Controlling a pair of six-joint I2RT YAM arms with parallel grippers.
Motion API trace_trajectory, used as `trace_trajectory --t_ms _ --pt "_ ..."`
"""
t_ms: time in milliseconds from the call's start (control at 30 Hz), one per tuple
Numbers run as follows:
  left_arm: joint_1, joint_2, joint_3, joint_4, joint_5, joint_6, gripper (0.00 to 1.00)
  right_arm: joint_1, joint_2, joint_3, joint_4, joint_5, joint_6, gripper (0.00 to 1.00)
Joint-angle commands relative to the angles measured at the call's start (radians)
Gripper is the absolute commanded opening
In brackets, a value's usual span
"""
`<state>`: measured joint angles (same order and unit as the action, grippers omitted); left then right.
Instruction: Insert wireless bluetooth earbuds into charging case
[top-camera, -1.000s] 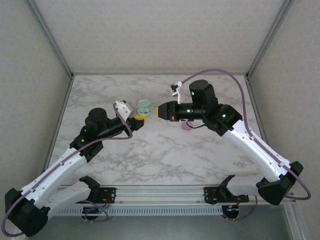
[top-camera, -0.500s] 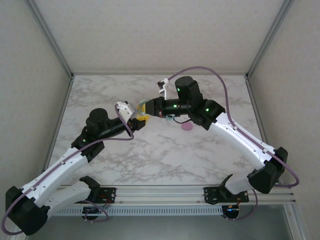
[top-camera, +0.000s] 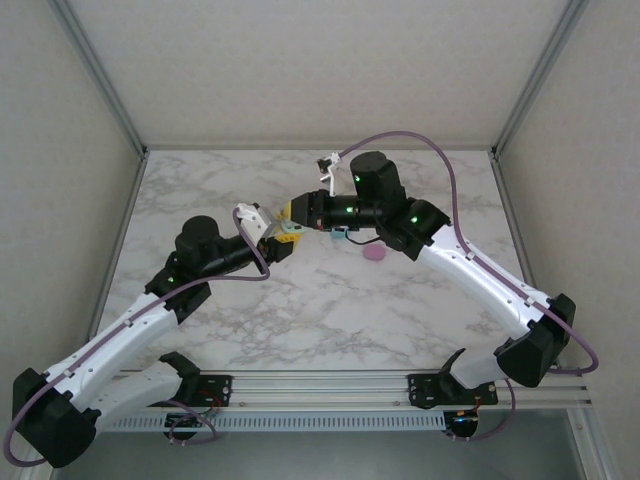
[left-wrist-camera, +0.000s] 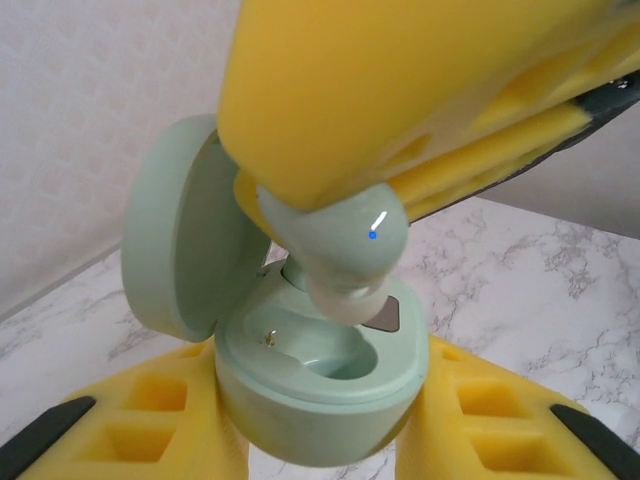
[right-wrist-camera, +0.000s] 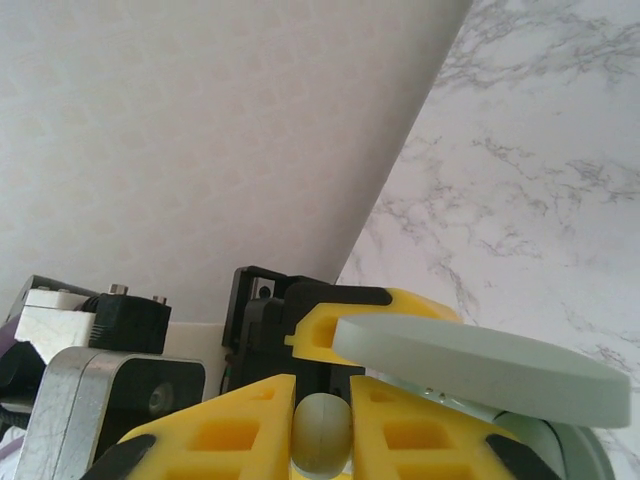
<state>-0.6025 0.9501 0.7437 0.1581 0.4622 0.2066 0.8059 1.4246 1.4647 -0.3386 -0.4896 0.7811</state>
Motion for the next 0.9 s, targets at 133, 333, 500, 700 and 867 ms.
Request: trace_trajectory --t_ms 133,333,500,700,867 --pt "-0.011 -0.006 0.031 0.055 -0.009 -0.043 0.27 0.014 0.002 0.001 -0.022 0.030 -0.012 0.20" --pt "-0.013 -0.002 0.037 0.060 -0.013 -0.056 0.27 0.023 0.006 -0.001 -0.023 0.049 -0.025 0.20" --pt "-0.013 -0.005 0.036 0.060 -0.016 -0.060 0.27 0.029 0.016 0.004 -0.041 0.059 -0.040 0.20" --pt "-0.014 -0.011 0.035 0.063 -0.017 -0.062 0.27 0.037 0.023 0.008 -0.078 0.096 -0.057 0.20" --pt "-0.014 -0.014 0.036 0.063 -0.015 -0.060 0.27 0.044 0.032 0.020 -0.096 0.122 -0.065 0.23"
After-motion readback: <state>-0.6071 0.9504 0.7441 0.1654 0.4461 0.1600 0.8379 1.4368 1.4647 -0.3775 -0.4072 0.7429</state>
